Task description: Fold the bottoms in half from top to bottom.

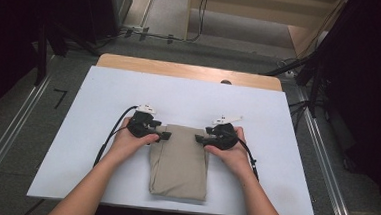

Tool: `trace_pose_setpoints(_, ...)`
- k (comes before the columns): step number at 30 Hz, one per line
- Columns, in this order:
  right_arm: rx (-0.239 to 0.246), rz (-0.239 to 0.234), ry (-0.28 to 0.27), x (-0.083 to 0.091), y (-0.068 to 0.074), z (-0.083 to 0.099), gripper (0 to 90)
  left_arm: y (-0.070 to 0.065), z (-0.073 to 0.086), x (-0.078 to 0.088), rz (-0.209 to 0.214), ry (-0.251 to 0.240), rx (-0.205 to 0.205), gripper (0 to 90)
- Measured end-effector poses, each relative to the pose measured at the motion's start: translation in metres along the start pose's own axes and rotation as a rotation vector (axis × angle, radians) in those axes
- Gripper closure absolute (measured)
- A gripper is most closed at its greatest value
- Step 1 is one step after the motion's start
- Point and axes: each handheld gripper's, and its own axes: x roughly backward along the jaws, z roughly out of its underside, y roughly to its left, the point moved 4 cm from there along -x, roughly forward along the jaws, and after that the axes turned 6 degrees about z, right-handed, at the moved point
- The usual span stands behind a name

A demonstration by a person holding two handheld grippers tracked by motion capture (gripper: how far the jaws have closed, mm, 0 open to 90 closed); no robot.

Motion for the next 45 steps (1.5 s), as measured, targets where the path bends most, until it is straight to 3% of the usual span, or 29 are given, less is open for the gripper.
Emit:
trace_pose_setpoints(6,-0.010,-0.032,0.006,0.003,0.004,0.003,56.4,-0.002,0.004,0.002,0.026,-0.002,0.008,48.0)
trace_pose_setpoints(9,-0.020,-0.061,0.001,0.003,0.007,0.005,67.4,-0.001,0.004,0.003,0.011,-0.006,0.026,54.6)
trace_pose_setpoints(12,-0.038,-0.079,0.002,0.003,0.008,0.006,71.9,-0.002,0.005,0.002,0.003,-0.008,0.021,61.1)
trace_pose_setpoints(17,-0.029,-0.074,-0.007,0.004,0.010,0.006,77.1,-0.005,0.006,0.001,0.020,0.002,0.001,76.9)
trace_pose_setpoints(20,-0.019,-0.036,-0.011,0.006,0.014,0.004,79.4,-0.008,0.005,0.002,0.004,-0.005,-0.033,81.9)
trace_pose_setpoints(24,0.036,0.015,-0.053,0.014,0.021,-0.006,80.0,-0.009,-0.002,0.006,-0.003,-0.056,-0.034,83.4)
trace_pose_setpoints(27,0.029,0.013,-0.085,0.020,0.017,-0.015,80.0,-0.008,-0.011,0.012,-0.007,-0.086,-0.044,83.5)
trace_pose_setpoints(33,0.064,0.040,-0.133,0.030,0.010,-0.036,80.0,-0.004,-0.039,0.024,-0.033,-0.132,-0.080,83.5)
trace_pose_setpoints(37,0.070,0.064,-0.165,0.035,0.005,-0.054,80.0,0.003,-0.058,0.030,-0.053,-0.158,-0.080,83.4)
trace_pose_setpoints(45,0.086,0.109,-0.195,0.039,-0.007,-0.085,80.0,0.011,-0.084,0.037,-0.078,-0.198,-0.114,83.5)
